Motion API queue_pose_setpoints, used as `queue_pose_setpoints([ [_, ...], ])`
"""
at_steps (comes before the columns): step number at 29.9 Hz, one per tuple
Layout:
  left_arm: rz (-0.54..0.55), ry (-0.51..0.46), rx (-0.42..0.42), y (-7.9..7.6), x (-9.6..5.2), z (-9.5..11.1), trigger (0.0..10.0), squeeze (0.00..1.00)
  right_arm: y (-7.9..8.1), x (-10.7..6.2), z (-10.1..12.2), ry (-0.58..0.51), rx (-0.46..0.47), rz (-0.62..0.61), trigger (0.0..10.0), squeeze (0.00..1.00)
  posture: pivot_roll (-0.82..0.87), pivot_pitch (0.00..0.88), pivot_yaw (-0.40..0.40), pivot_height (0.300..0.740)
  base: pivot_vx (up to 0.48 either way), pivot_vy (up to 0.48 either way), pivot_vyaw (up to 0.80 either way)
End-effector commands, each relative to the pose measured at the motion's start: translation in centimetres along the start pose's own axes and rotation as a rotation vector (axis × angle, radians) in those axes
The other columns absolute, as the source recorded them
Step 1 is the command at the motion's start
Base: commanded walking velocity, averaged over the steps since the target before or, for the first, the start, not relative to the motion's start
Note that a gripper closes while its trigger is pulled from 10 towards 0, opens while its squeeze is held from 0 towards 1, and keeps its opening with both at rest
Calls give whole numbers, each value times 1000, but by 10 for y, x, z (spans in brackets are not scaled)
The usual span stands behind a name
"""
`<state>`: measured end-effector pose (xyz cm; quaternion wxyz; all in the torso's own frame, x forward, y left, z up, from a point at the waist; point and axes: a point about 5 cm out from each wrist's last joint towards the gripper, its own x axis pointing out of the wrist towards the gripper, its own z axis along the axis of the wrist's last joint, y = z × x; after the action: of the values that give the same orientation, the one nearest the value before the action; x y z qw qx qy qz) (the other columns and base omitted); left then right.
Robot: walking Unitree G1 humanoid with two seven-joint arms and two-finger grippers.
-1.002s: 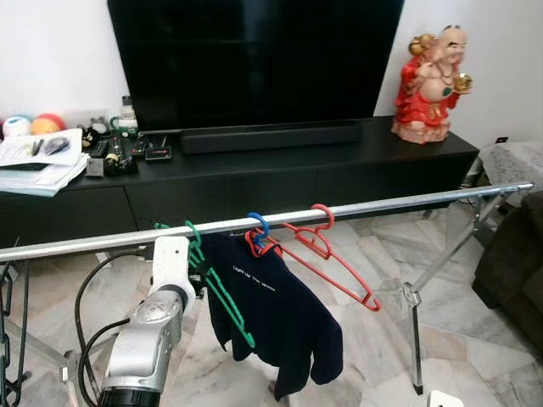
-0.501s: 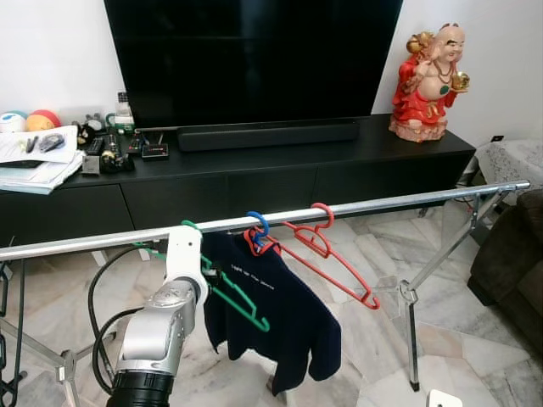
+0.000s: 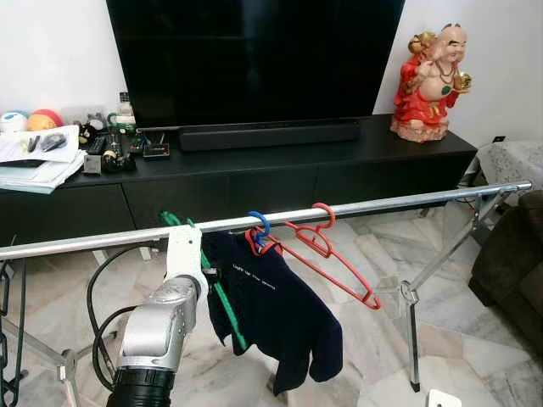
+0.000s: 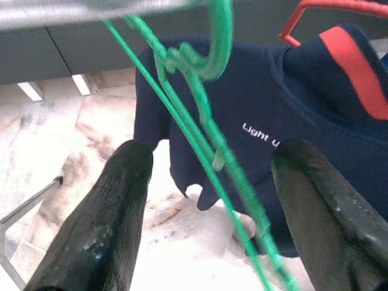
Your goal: Hang hanger
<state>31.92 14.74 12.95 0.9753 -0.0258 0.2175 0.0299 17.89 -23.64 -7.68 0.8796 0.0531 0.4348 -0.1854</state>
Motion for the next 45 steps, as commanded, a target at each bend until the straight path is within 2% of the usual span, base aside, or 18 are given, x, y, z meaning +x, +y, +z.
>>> queue_pose_setpoints([
  [1,-5,-22,-10,-3,-2,8,10000,0,1,1,8,-27,-5,1,10000,0,146,0,-69,740,0,0,0],
  [6,-5,-2,-4,-4,2,2,10000,0,3,1,10,-32,-5,6,10000,0,146,0,-68,740,0,0,0],
  [14,12,27,32,-3,16,-12,10000,0,6,1,10,-34,-7,13,10000,0,136,0,-68,740,0,0,0],
  [20,10,-3,42,-4,27,-4,10000,0,6,1,11,-36,-5,12,10000,0,135,0,-69,740,0,0,0],
  [30,17,-74,37,1,29,18,10000,0,3,1,9,-30,-9,10,10000,0,130,0,-71,740,0,0,0],
  [36,63,-45,36,9,38,8,10000,0,3,1,8,-26,-12,16,10000,0,128,0,-72,740,0,0,0],
  [40,113,-23,-1,18,45,2,10000,0,3,1,9,-27,-23,19,10000,0,125,0,-74,740,0,0,0],
  [45,113,-14,-2,19,49,-1,10000,0,5,2,14,-32,-27,21,10000,0,125,0,-76,740,0,0,0],
])
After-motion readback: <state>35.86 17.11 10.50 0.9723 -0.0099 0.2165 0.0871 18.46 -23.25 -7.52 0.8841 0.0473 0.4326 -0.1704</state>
